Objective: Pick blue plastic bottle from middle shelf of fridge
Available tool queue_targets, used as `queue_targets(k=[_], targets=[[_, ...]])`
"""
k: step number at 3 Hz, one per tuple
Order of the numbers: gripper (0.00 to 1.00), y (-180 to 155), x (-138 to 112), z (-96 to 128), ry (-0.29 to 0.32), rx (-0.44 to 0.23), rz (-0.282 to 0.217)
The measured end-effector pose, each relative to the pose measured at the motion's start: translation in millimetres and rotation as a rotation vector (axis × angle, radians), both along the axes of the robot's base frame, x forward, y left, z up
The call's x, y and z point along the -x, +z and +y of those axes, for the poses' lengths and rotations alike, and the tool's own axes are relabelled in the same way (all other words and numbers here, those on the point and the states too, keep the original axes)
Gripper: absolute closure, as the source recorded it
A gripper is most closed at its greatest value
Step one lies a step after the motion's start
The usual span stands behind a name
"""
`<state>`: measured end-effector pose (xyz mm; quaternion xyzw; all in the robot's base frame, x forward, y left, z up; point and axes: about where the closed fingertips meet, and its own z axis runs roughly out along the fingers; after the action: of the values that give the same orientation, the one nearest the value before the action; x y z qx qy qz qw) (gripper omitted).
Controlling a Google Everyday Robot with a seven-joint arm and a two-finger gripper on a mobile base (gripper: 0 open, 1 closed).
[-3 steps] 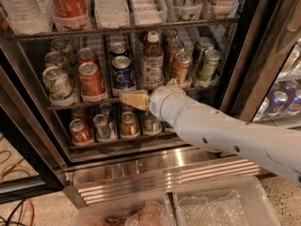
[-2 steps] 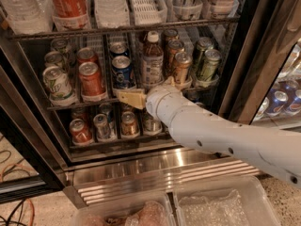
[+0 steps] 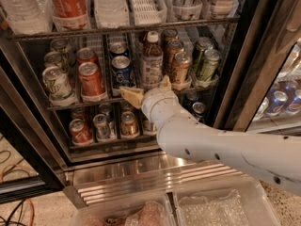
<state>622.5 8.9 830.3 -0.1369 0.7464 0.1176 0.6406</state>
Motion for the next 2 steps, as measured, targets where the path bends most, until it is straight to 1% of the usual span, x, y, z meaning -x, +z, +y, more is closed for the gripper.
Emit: queue_targets(k=[1,2], targets=[[0.13,0.7,-4.8,-8.5,-0.064,0.008,-0.03],[0.16,1.4,-9.4,-19.4,-0.125,0.014,-0.05]])
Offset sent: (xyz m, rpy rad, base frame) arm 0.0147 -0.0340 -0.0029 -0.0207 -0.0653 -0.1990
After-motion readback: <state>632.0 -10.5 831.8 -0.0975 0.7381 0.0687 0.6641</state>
